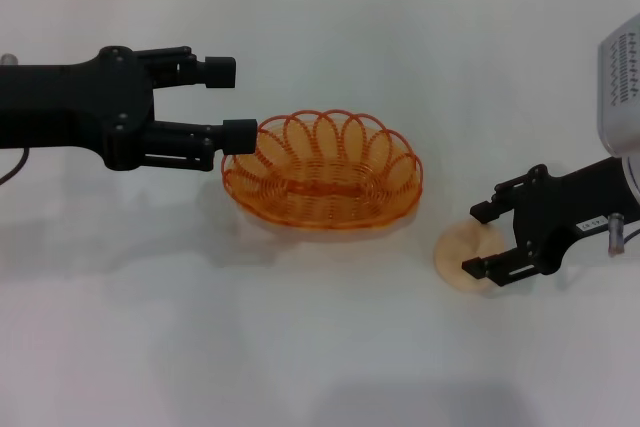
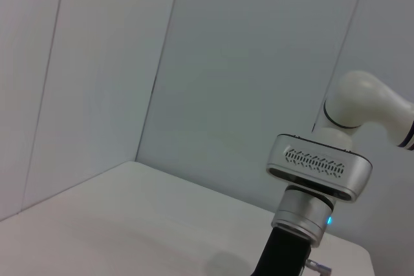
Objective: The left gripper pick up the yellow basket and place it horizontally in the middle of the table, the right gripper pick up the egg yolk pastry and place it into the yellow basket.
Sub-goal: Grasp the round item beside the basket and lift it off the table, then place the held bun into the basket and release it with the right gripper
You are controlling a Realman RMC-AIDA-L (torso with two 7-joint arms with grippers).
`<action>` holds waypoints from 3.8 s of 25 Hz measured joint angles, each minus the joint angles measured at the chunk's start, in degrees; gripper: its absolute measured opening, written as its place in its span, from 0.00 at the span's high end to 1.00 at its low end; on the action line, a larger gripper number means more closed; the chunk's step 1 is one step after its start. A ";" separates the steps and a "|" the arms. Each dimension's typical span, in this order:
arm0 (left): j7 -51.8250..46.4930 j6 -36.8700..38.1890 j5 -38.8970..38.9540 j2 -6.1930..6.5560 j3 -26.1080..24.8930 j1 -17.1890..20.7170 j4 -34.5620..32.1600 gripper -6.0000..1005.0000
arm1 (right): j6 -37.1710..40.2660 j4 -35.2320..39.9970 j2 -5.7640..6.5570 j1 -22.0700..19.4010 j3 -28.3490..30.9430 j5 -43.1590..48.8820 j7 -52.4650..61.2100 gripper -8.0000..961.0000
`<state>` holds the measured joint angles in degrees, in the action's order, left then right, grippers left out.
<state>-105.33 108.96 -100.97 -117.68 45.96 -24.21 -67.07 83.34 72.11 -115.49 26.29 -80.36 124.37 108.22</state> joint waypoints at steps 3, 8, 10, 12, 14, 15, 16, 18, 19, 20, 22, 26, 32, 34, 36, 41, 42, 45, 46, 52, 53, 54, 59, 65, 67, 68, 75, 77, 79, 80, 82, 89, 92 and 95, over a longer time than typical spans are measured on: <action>0.00 -0.07 0.00 0.00 0.00 0.03 0.09 0.12 | -0.86 -0.58 0.00 -0.02 -0.11 0.00 -0.01 0.25; 0.00 -0.15 0.00 0.00 0.00 0.10 0.27 0.12 | -2.26 -1.45 0.00 0.10 -0.15 0.00 0.03 0.34; 0.00 -0.15 0.00 0.00 0.00 0.12 0.29 0.12 | -2.54 -1.50 0.00 0.05 -0.15 0.00 0.03 0.41; 0.01 -0.19 0.00 0.00 0.00 0.17 0.29 0.12 | -2.65 -1.52 0.00 0.05 -0.15 0.00 0.04 0.49; 0.02 -0.29 0.00 0.00 0.00 0.20 0.29 0.12 | -2.86 -1.53 0.00 -0.04 -0.17 0.00 0.04 0.50; 0.02 -0.38 0.00 0.00 0.00 0.21 0.29 0.12 | -2.99 -1.54 0.00 -0.07 -0.20 0.00 0.04 0.51; 0.03 -0.54 0.00 0.00 0.00 0.24 0.29 0.12 | -3.08 -1.61 0.00 -0.09 -0.25 0.00 0.03 0.52; 0.03 -0.74 0.00 0.00 0.00 0.28 0.30 0.12 | -3.19 -1.99 0.00 -0.08 -0.36 0.00 0.02 0.57; 0.03 -0.77 0.00 0.00 0.00 0.30 0.31 0.12 | -3.23 -2.32 0.00 -0.02 -0.39 0.00 0.02 0.60; 0.03 -0.77 0.00 0.00 0.00 0.31 0.33 0.12 | -3.27 -2.55 0.00 0.05 -0.41 0.00 0.02 0.63; 0.03 -0.79 0.00 0.00 0.00 0.31 0.35 0.12 | -3.33 -2.83 0.00 0.16 -0.43 0.00 0.02 0.70; 0.04 -0.84 0.00 0.00 0.00 0.29 0.37 0.12 | -3.35 -2.93 0.00 0.28 -0.51 0.00 0.03 0.76; 0.04 -0.91 0.00 0.00 0.00 0.21 0.36 0.12 | -2.70 -2.47 0.00 0.46 -0.50 -0.03 0.31 0.82; 0.04 -0.95 0.00 0.00 0.00 0.21 0.37 0.12 | -2.62 -2.23 0.01 0.50 -0.41 -0.15 0.39 0.83; 0.04 -0.95 -0.01 0.00 0.00 0.21 0.37 0.12 | -2.54 -1.99 0.06 0.51 -0.37 -0.27 0.44 0.84; 0.04 -0.99 -0.07 0.14 -0.63 0.26 0.25 0.12 | -1.80 -0.07 0.09 0.41 -0.38 -0.53 1.22 0.88; 0.04 -1.01 -0.08 0.24 -0.71 0.28 0.25 0.12 | -1.65 0.68 0.09 0.30 -0.38 -0.59 1.61 0.89; 0.04 -1.02 -0.11 0.52 -1.20 0.40 0.29 0.12 | -0.46 4.19 0.09 -0.07 -0.44 -0.61 3.35 0.91; 0.04 -0.99 -0.20 0.54 -1.57 0.44 0.27 0.12 | -0.28 4.53 0.09 -0.09 -0.44 -0.61 3.57 0.92; 0.28 -0.88 -0.42 0.74 -2.20 0.66 0.08 0.12 | 0.65 11.05 0.02 -1.28 -0.61 -0.77 6.46 0.95; 0.30 -0.91 -0.44 0.78 -2.20 0.68 0.07 0.12 | 0.62 12.04 -0.08 -1.44 -0.90 -0.98 6.56 0.95; 0.35 -0.93 -0.45 0.83 -2.20 0.71 0.06 0.12 | 0.38 12.71 -0.16 -1.49 -1.25 -1.31 6.59 0.95; 0.50 -0.98 -0.52 0.91 -2.19 0.50 0.02 0.12 | -2.46 12.36 -0.27 -0.25 -4.33 -3.09 6.32 0.95; 0.55 -1.32 -0.56 0.95 -2.19 0.45 0.01 0.12 | -8.03 10.07 -0.27 1.84 -8.19 -3.17 6.19 0.95; 0.56 -1.38 -0.56 0.96 -2.19 0.54 0.01 0.12 | -9.94 8.75 -0.27 2.82 -9.32 -3.18 6.19 0.95; 0.56 -1.39 -0.56 0.97 -2.19 0.55 0.01 0.12 | -10.53 8.26 -0.27 3.13 -9.71 -3.18 6.20 0.95; 0.57 -1.39 -0.56 0.97 -2.19 0.34 0.00 0.12 | -15.30 4.78 -0.27 5.16 -11.09 -3.17 6.05 0.95; 0.57 -1.39 -0.56 0.94 -2.19 0.30 0.01 0.12 | -16.66 3.79 -0.31 5.71 -11.58 -3.17 6.02 0.95; 0.55 -1.39 -0.56 0.89 -2.19 0.25 0.01 0.12 | -17.96 2.88 -0.35 6.33 -12.25 -3.19 5.95 0.95; 0.53 -1.40 -0.56 0.87 -2.19 0.23 0.01 0.12 | -18.60 2.50 -0.36 6.60 -12.71 -3.28 5.93 0.95; 0.52 -1.42 -0.56 0.81 -2.19 0.20 0.01 0.12 | -20.25 1.56 -0.36 7.20 -13.80 -3.42 5.88 0.95; 0.35 -1.47 -0.54 0.67 -2.19 0.21 0.01 0.12 | -23.33 -0.22 -0.43 8.48 -16.19 -3.94 5.80 0.95; 0.31 -1.47 -0.53 0.59 -2.19 0.21 0.03 0.12 | -23.88 -0.57 -0.44 8.71 -16.79 -3.96 5.79 0.95; 0.30 -1.47 -0.53 0.55 -2.19 0.21 0.05 0.12 | -23.95 -0.74 -0.44 8.74 -17.09 -3.96 5.77 0.95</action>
<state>-105.02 107.48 -101.51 -117.13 43.77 -23.99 -67.02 59.39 71.37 -115.93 35.03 -97.45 120.40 113.99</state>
